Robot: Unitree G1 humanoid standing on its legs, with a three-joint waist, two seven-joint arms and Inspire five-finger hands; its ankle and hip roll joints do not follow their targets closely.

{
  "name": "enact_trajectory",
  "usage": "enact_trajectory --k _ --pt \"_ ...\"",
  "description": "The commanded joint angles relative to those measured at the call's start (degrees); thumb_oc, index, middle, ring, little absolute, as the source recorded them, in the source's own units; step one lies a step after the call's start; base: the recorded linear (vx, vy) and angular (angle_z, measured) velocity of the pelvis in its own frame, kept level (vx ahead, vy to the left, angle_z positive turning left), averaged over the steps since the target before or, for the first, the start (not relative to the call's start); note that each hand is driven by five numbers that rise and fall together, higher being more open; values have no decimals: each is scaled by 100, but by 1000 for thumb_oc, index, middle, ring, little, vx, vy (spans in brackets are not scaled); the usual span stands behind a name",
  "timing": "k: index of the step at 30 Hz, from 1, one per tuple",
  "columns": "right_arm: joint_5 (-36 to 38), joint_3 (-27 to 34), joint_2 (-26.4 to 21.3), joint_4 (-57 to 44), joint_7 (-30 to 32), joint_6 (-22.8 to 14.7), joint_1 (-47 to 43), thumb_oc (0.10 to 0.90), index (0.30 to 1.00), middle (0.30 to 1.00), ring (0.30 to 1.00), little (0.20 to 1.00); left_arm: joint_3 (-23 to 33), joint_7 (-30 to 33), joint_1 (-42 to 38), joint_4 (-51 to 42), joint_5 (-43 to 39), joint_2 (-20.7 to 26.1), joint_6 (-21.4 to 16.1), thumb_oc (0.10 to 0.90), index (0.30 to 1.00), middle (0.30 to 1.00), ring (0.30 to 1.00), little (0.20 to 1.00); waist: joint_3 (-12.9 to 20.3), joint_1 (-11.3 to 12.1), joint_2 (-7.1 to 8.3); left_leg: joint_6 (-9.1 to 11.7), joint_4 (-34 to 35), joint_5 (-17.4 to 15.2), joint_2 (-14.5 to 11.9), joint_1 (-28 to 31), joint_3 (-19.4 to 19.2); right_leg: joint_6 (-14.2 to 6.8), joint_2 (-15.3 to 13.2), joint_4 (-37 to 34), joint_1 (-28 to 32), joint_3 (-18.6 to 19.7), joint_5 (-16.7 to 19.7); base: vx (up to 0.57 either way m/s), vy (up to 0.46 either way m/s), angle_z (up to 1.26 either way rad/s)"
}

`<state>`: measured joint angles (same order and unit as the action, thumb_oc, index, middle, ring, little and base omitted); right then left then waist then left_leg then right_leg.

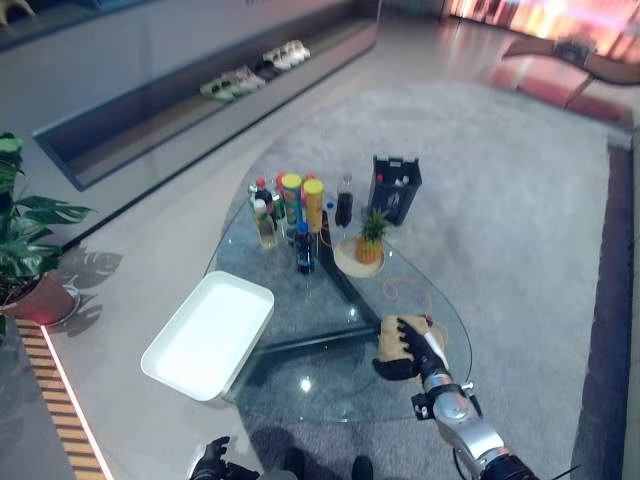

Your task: Wipe the table with a cloth and put it in the basket.

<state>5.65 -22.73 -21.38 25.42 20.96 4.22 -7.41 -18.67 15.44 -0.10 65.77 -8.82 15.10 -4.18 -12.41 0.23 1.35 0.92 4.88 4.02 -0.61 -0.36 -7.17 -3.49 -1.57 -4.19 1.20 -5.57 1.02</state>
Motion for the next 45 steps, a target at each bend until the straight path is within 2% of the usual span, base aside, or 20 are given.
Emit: enact_trajectory --k 1,6,9,10,15,24,33,36,40,45 --pt "-342 273 -328 -779 680 -420 -876 800 900 900 900 900 -222 55 -491 -3 -248 -47 -251 800 900 900 900 900 -549 -23 81 70 -477 -523 -218 -230 -16 -221 -458 768 -624 -307 -133 -165 20 0" --pt "-486 366 -542 -725 1154 -128 -1683 800 900 900 900 900 -383 113 -828 -199 -453 -21 -317 800 900 900 900 900 -1129 23 12 98 -902 -480 -138 -896 77 -160 -479 1142 -1202 -350 -158 -113 31 2" --pt "-678 352 -682 -665 1553 148 -2002 800 900 900 900 900 -492 117 -954 -378 -526 28 -337 800 900 900 900 900 -1329 47 -38 104 -1082 -497 -78 -1147 107 -142 -495 1245 -1408 -366 -154 -69 39 7" --pt "-709 383 -768 -613 1838 417 -2147 800 900 900 900 900 -541 126 -1011 -467 -555 47 -338 800 900 900 900 900 -1417 61 -67 104 -1126 -497 -49 -1244 119 -136 -493 1276 -1493 -370 -148 -63 43 5" --pt "-660 461 -925 -438 2435 784 -2594 800 900 900 900 900 -652 134 -1188 -740 -803 95 -468 800 900 900 900 900 -1719 89 -189 99 -1232 -485 47 -1546 130 -124 -477 1382 -1809 -357 -130 -60 60 7" --pt "-474 408 -1096 -219 2891 1093 -3198 800 900 900 900 900 -843 207 -1404 -1379 -1007 106 -461 800 900 900 900 900 -1739 169 -365 66 -1362 -367 166 -2363 146 -102 -462 1610 -2672 -356 -65 -35 45 3" --pt "-144 462 -1191 315 3422 1363 -3570 800 900 900 900 900 -997 162 -1389 -1469 -1107 132 -354 800 900 900 900 900 -1739 206 -448 34 -1639 -414 218 -2906 94 -111 -515 1821 -3225 -375 -41 7 32 6" --pt "-42 435 -1226 474 3415 1471 -3677 800 900 900 900 900 -1023 95 -1377 -1496 -1157 152 -382 800 900 900 900 900 -1739 215 -474 27 -1723 -430 226 -3056 85 -114 -527 1861 -3370 -355 -20 30 23 7" --pt "32 275 -1303 609 3082 1558 -3840 800 900 900 900 900 -1067 116 -1412 -1586 -1289 131 -337 800 900 900 900 900 -1739 227 -493 24 -1870 -441 235 -3338 103 -113 -545 1929 -3636 -336 25 40 18 3" --pt "237 129 -1392 750 2767 1531 -4044 800 900 900 900 900 -1058 155 -1424 -1598 -1367 139 -357 800 900 900 900 900 -1739 264 -510 20 -1934 -421 266 -3561 156 -108 -519 1979 -3859 -316 49 36 3 4"
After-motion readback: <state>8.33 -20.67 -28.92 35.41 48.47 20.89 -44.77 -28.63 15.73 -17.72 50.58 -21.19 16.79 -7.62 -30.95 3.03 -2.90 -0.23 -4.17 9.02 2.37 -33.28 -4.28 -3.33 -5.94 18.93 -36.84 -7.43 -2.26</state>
